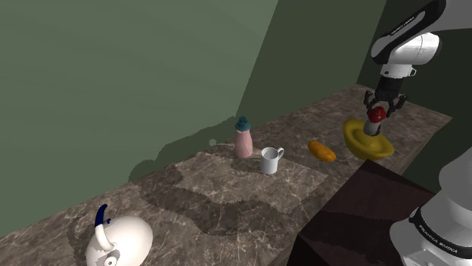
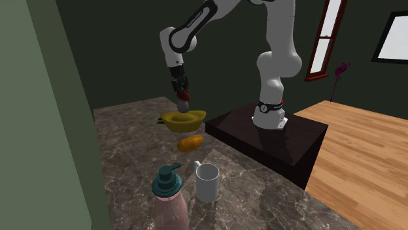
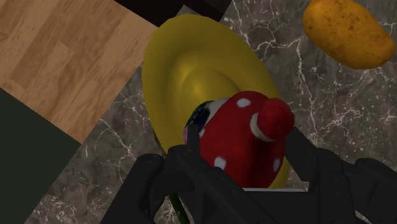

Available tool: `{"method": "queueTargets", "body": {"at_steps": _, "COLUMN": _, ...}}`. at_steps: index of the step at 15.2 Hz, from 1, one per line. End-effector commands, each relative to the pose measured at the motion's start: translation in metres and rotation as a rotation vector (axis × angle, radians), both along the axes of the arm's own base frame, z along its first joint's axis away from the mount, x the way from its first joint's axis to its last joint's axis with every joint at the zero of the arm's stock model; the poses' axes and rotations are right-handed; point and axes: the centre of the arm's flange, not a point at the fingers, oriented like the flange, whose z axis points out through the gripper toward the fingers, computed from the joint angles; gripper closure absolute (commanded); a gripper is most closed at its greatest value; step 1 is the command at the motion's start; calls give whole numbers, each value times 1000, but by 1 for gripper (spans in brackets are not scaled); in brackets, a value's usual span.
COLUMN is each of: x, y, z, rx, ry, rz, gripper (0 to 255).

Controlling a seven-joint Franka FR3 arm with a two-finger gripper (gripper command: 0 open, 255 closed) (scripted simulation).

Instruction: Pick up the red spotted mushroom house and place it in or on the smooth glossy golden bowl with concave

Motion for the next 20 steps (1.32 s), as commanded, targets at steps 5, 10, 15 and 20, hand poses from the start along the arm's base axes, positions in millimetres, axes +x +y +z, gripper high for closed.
{"method": "queueTargets", "body": {"at_steps": 5, "x": -1, "y": 1, "z": -18, "rx": -1, "ry": -1, "rz": 0, "gripper": 255}}
{"method": "queueTargets", "body": {"at_steps": 10, "x": -1, "y": 1, "z": -18, "rx": -1, "ry": -1, "rz": 0, "gripper": 255}}
{"method": "queueTargets", "body": {"at_steps": 15, "x": 0, "y": 0, "z": -18, "rx": -1, "ry": 0, "rz": 0, "gripper": 0}}
{"method": "queueTargets", "body": {"at_steps": 20, "x": 5, "y": -9, "z": 31, "rx": -1, "ry": -1, "rz": 0, "gripper": 0}}
